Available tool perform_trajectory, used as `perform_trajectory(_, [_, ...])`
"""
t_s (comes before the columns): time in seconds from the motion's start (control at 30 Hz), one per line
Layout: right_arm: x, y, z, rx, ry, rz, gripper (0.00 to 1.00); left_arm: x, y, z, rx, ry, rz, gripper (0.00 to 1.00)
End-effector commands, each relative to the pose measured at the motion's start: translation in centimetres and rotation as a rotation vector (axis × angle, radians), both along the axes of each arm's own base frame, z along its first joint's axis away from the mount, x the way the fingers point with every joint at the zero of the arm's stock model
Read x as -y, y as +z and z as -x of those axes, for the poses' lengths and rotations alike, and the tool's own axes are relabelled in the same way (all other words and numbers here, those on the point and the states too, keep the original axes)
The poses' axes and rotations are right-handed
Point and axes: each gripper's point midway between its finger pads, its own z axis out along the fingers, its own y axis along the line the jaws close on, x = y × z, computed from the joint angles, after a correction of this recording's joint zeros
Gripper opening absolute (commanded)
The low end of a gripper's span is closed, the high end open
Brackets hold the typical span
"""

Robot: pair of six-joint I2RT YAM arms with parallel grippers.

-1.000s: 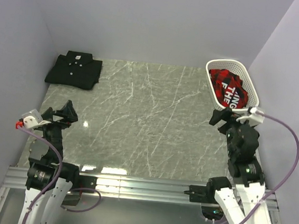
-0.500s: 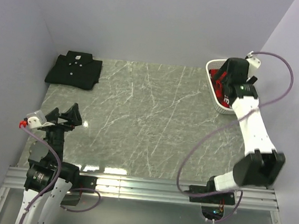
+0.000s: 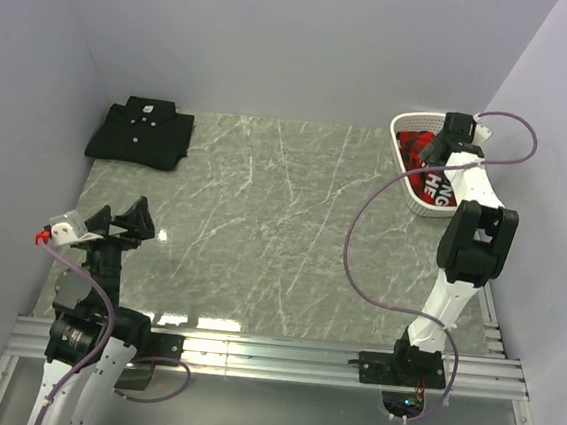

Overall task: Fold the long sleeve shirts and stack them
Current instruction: Grab the shirt from the pile, then move the shirt to the center of the board

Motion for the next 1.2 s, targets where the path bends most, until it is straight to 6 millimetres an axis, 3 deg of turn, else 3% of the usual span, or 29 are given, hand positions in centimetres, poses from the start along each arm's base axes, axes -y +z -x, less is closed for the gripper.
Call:
perform_trajectory(0.0, [0.5,1.4,-2.0,0.099,0.029,0.006,0.74,-0.3,0.5,0.0,0.014,0.018,-0.008,0.99])
perform_trajectory(0.07, [0.9,2.7,-2.1,0.125,0.033,0.031,0.48,-0.3,0.4,-0.1,0.01,0.019,-0.01,0.99])
perform_trajectory(0.1, [0.9,3.7,-2.1,0.137,0.045,0.05,0.16,-0.3,0.3,-0.1,0.008,0.022,-0.014,0.99])
perform_trajectory(0.17, [1.1,8.2,-2.1,0.219,0.068,0.114,0.0,-0.4,0.3,-0.1,0.006,0.025,-0.014,0.99])
perform_trajectory(0.2, [1.4,10.2,-1.9,0.252,0.07,0.148,0.0,-0.3,0.3,-0.1,0.005,0.022,-0.016,0.99])
perform_trajectory(0.27, [1.2,16.9,-1.4,0.363,0.094,0.24,0.0,-0.3,0.4,-0.1,0.008,0.022,-0.016,0.99])
perform_trajectory(0.3, [1.2,19.2,-1.0,0.397,0.09,0.278,0.0,-0.3,0.4,-0.2,0.008,0.021,-0.016,0.99])
perform_trajectory(0.37, [0.4,26.4,0.4,0.524,0.115,0.373,0.0,-0.2,0.4,-0.2,0.007,0.016,-0.016,0.99])
perform_trajectory(0.4, [-0.9,28.8,0.7,0.572,0.142,0.4,0.0,-0.2,0.4,-0.2,0.007,0.014,-0.016,0.99])
perform_trajectory(0.47, [-2.3,35.5,2.7,0.703,0.175,0.481,0.0,-0.2,0.3,-0.2,0.004,0.017,-0.015,0.99])
perform_trajectory(0.63, [-11.1,47.4,7.7,1.014,0.38,0.566,0.0,-0.2,0.3,-0.2,0.002,0.013,-0.013,0.99])
perform_trajectory(0.77, [-17.3,52.3,10.7,1.178,0.568,0.574,0.0,-0.2,0.3,-0.2,0.002,0.014,-0.01,0.99])
perform_trajectory(0.97, [-26.0,55.4,14.5,1.384,0.849,0.457,0.0,-0.2,0.2,-0.2,-0.009,0.015,-0.01,0.99])
perform_trajectory(1.1, [-29.6,54.2,15.6,1.415,0.994,0.319,0.0,-0.1,0.0,-0.3,-0.021,0.013,-0.009,0.99])
perform_trajectory(1.13, [-30.3,52.0,15.3,1.369,1.025,0.285,0.0,-0.1,-0.1,-0.4,-0.029,0.012,-0.009,0.99])
perform_trajectory(1.17, [-30.6,51.0,15.4,1.363,1.03,0.243,0.0,-0.1,0.0,-0.3,-0.027,0.013,-0.011,0.99])
